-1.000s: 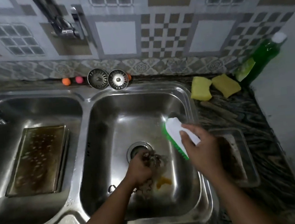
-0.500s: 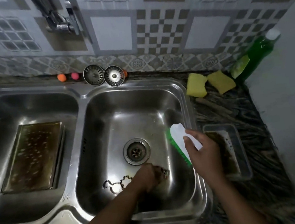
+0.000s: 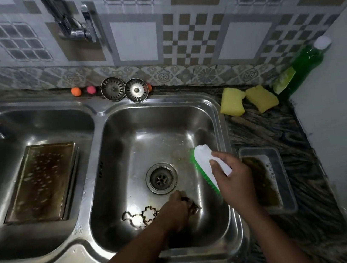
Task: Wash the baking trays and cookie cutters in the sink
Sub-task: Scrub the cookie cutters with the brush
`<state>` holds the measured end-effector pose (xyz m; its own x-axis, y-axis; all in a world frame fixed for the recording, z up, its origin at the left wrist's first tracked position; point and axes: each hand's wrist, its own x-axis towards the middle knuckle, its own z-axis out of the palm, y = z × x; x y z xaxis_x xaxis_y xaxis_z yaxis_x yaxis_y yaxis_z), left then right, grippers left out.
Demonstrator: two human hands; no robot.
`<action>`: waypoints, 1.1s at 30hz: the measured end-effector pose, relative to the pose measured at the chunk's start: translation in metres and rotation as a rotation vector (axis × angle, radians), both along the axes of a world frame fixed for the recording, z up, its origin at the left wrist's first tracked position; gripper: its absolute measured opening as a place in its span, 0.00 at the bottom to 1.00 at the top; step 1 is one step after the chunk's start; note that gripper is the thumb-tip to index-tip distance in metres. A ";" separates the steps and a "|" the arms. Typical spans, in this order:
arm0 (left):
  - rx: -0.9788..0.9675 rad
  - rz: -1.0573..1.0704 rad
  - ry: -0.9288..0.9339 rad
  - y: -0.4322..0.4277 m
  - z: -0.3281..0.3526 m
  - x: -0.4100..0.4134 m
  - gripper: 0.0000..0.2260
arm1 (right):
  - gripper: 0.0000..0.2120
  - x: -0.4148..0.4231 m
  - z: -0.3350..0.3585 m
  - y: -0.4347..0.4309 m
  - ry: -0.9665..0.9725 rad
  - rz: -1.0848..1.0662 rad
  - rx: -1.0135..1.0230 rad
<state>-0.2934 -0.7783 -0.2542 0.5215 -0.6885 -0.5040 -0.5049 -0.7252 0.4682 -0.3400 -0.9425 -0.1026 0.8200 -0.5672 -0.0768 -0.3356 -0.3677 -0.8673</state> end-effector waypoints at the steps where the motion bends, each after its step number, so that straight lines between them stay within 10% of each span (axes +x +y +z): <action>1: -0.014 0.006 0.009 0.001 0.000 0.002 0.14 | 0.12 0.001 0.001 0.000 -0.003 0.002 0.001; 10: 0.023 0.099 0.071 0.008 0.005 0.011 0.22 | 0.12 0.000 0.001 -0.002 -0.002 -0.009 0.010; 23: -0.127 0.168 0.083 0.015 0.015 0.011 0.03 | 0.12 0.000 0.003 -0.002 -0.005 0.016 -0.006; 33: -0.464 0.606 0.493 0.020 0.028 0.011 0.22 | 0.12 -0.003 -0.001 -0.007 0.022 0.025 -0.025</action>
<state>-0.2822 -0.7582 -0.2261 0.6589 -0.5562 -0.5065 0.2369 -0.4856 0.8415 -0.3431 -0.9497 -0.1036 0.8320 -0.5488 -0.0810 -0.3449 -0.3975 -0.8503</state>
